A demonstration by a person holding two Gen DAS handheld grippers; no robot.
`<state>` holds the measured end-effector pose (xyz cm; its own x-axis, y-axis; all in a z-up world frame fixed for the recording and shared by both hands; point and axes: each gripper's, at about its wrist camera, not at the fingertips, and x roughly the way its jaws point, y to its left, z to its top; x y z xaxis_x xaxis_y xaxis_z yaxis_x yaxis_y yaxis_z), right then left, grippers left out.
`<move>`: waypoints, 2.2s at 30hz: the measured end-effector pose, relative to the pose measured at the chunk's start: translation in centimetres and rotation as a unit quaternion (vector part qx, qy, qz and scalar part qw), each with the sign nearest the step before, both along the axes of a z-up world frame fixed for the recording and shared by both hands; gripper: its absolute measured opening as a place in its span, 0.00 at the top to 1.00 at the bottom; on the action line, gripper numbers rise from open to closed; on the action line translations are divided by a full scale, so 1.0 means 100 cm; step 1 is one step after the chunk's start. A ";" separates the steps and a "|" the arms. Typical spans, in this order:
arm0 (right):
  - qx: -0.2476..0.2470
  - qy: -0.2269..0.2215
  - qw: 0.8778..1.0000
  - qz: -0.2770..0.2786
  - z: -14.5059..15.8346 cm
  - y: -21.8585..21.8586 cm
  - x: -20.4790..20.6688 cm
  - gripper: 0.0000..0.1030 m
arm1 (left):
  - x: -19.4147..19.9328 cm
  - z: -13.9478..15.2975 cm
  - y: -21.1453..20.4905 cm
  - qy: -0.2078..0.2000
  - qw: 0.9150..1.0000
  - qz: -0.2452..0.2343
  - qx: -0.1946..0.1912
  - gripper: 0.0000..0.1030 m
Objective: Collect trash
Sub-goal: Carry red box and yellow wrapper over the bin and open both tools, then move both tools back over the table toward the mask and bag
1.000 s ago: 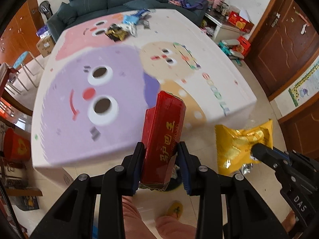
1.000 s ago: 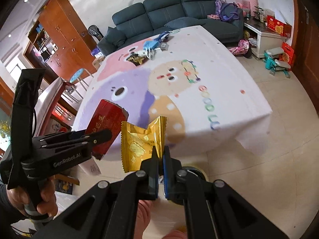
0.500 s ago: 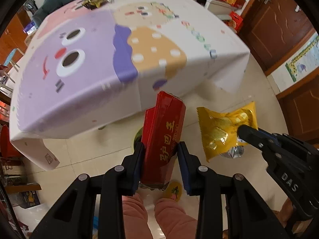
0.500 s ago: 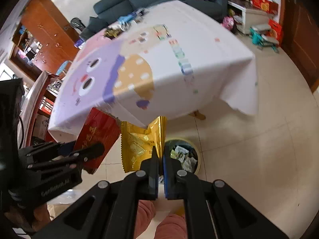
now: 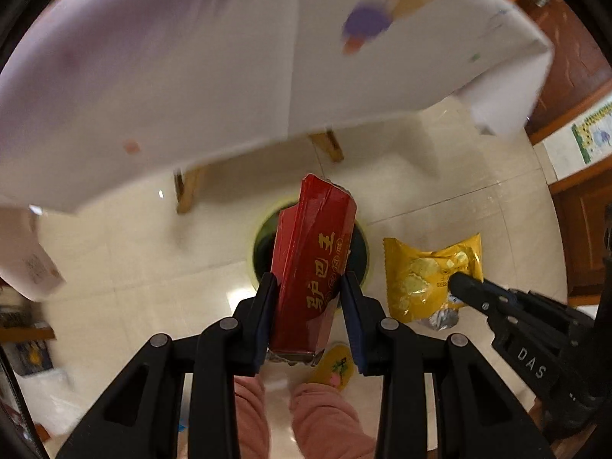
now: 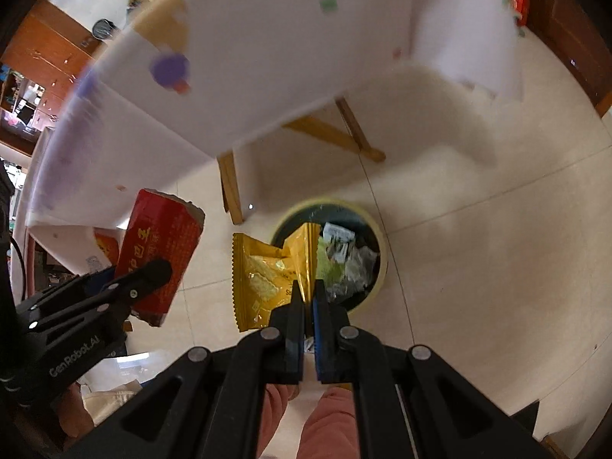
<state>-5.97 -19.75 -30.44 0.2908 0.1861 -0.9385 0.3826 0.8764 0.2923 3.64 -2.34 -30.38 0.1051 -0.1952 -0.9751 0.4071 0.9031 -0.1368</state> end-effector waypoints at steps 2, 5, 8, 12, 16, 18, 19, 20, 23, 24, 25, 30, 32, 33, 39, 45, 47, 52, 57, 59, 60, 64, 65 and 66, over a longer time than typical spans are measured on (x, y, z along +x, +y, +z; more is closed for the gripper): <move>0.001 0.015 1.000 -0.006 -0.029 -0.001 0.003 0.97 | 0.003 -0.023 -0.002 0.012 1.000 0.004 -0.008 0.69; 0.004 0.029 1.000 -0.010 -0.063 -0.004 0.008 0.96 | 0.005 -0.054 -0.009 0.011 1.000 -0.001 -0.009 0.68; 0.009 0.044 0.999 -0.015 -0.103 -0.006 0.016 0.96 | 0.010 -0.088 -0.017 0.010 1.000 -0.007 -0.007 0.66; 0.015 0.052 0.998 -0.015 -0.145 -0.006 0.031 0.93 | 0.020 -0.130 -0.024 0.017 1.000 -0.007 -0.006 0.64; 0.023 0.074 0.997 -0.008 -0.187 -0.003 0.047 0.79 | 0.030 -0.162 -0.028 0.019 1.000 -0.005 0.003 0.60; 0.017 0.082 0.996 -0.006 -0.201 -0.001 0.055 0.63 | 0.034 -0.172 -0.028 0.016 1.000 -0.002 0.010 0.59; 0.014 0.082 0.996 -0.008 -0.207 0.000 0.057 0.56 | 0.033 -0.179 -0.031 0.014 1.000 0.000 0.015 0.59; 0.014 0.082 0.996 -0.011 -0.208 0.000 0.058 0.56 | 0.036 -0.181 -0.028 0.013 1.000 0.001 0.018 0.59; 0.019 0.067 0.997 -0.021 -0.207 0.002 0.059 0.56 | 0.035 -0.176 -0.022 0.005 1.000 0.009 0.025 0.59; 0.019 0.062 0.998 -0.022 -0.204 0.003 0.059 0.56 | 0.035 -0.172 -0.020 0.002 1.000 0.011 0.026 0.59; 0.017 0.056 0.998 -0.022 -0.202 0.003 0.057 0.56 | 0.035 -0.169 -0.016 -0.001 1.000 0.012 0.027 0.59; 0.005 0.023 0.999 -0.024 -0.174 0.008 0.050 0.56 | 0.033 -0.154 -0.007 -0.022 0.999 0.015 0.036 0.59; 0.002 0.012 1.000 -0.028 -0.160 0.009 0.048 0.56 | 0.035 -0.149 -0.004 -0.026 0.999 0.017 0.039 0.59; 0.000 0.006 1.000 -0.031 -0.151 0.010 0.047 0.56 | 0.033 -0.143 -0.003 -0.028 0.999 0.020 0.040 0.59; -0.012 -0.006 0.999 -0.037 -0.103 0.008 0.045 0.56 | 0.032 -0.106 0.009 -0.026 0.998 0.040 0.037 0.59; -0.026 -0.021 0.999 -0.021 -0.016 0.011 0.035 0.56 | 0.018 -0.025 0.022 -0.020 0.997 0.063 0.026 0.59; -0.025 -0.031 0.999 -0.016 0.021 0.012 0.030 0.56 | 0.012 0.008 0.026 -0.025 0.997 0.065 0.022 0.59; -0.031 -0.062 0.997 0.013 0.112 0.021 0.023 0.56 | 0.002 0.099 0.041 -0.050 0.996 0.075 0.005 0.59; -0.034 -0.114 0.992 0.049 0.204 0.031 0.019 0.56 | -0.001 0.183 0.053 -0.108 0.991 0.085 -0.010 0.59; -0.039 -0.133 0.988 0.062 0.231 0.033 0.018 0.56 | -0.001 0.217 0.058 -0.133 0.987 0.093 -0.022 0.59; -0.041 -0.145 0.986 0.067 0.244 0.034 0.018 0.56 | 0.000 0.233 0.062 -0.147 0.984 0.099 -0.031 0.59; -0.050 -0.202 0.975 0.084 0.296 0.037 0.018 0.55 | 0.002 0.290 0.073 -0.202 0.971 0.112 -0.063 0.59; -0.051 -0.212 0.972 0.089 0.306 0.037 0.020 0.55 | 0.003 0.303 0.074 -0.211 0.969 0.111 -0.067 0.59; -0.052 -0.218 0.970 0.093 0.312 0.038 0.022 0.54 | 0.005 0.318 0.075 -0.222 0.966 0.110 -0.072 0.59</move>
